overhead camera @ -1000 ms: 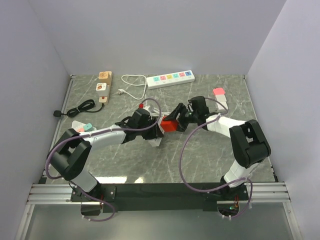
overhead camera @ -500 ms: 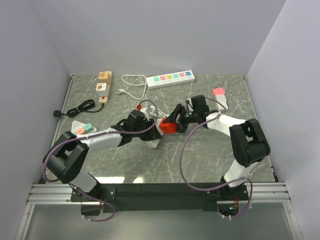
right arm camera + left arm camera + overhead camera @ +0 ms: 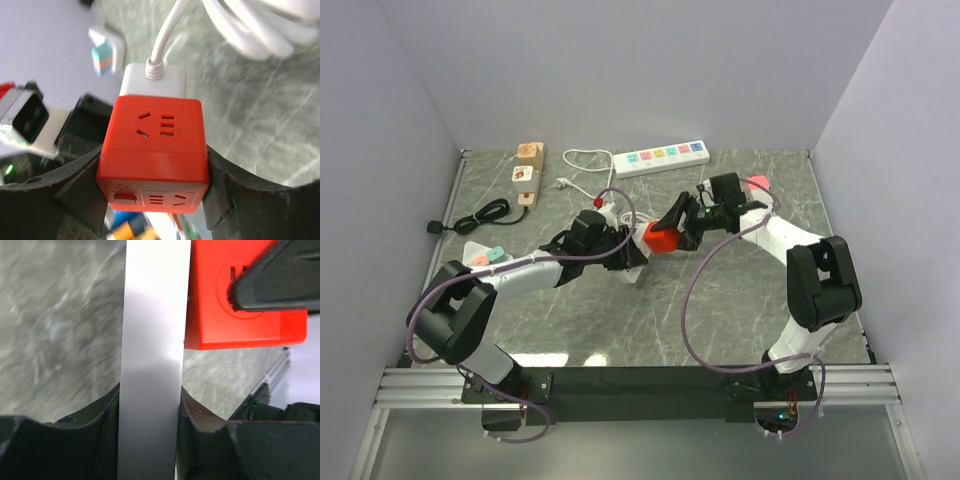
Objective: Pull the plug off the socket
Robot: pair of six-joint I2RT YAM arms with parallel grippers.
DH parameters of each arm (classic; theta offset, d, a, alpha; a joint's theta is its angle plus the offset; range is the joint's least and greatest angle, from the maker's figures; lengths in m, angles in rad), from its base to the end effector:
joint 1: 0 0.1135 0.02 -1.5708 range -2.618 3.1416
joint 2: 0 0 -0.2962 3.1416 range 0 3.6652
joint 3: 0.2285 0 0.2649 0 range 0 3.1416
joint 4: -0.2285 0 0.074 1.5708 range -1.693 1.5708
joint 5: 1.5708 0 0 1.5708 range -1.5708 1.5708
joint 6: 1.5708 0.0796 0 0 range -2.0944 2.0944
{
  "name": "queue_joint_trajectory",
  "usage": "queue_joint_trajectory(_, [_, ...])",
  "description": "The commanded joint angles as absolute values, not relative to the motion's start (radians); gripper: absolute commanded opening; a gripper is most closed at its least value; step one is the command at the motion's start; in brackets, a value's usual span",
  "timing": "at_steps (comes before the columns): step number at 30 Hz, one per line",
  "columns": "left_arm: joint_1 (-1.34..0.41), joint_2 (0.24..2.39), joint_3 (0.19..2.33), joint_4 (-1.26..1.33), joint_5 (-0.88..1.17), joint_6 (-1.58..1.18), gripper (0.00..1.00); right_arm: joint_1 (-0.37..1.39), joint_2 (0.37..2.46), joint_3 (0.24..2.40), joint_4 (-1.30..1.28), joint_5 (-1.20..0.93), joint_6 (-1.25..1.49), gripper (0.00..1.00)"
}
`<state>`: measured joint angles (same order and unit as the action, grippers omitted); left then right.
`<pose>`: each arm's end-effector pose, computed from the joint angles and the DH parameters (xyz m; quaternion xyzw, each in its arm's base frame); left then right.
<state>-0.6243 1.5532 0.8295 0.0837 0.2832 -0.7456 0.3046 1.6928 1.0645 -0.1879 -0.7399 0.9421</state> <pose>0.2860 -0.2335 0.1939 0.0096 0.8869 -0.3787 0.2643 0.3569 0.1685 0.2076 0.1451 0.8648 0.4734 0.0827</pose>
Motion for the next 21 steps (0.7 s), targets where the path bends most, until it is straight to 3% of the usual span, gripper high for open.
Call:
queue_joint_trajectory(1, [-0.502,1.503,0.715,0.021,0.100,-0.779,0.00,0.132,1.689,1.214,-0.466,-0.876,0.671,0.00])
queue_joint_trajectory(8, [-0.494,1.497,0.681,0.046,0.112,-0.796,0.00,0.188,1.674,1.139,-0.341,-0.858,0.788,0.00])
queue_joint_trajectory(14, [-0.494,1.561,0.804,0.020,0.115,-0.793,0.00,0.475,1.582,0.913,0.026,-0.603,1.130,0.00])
queue_joint_trajectory(17, [-0.494,1.585,0.859,0.003,0.114,-0.781,0.00,0.557,1.612,0.923,0.035,-0.606,1.166,0.00])
queue_joint_trajectory(21, [-0.489,1.574,0.859,-0.023,0.098,-0.764,0.00,0.476,1.609,0.983,-0.107,-0.672,1.051,0.00])
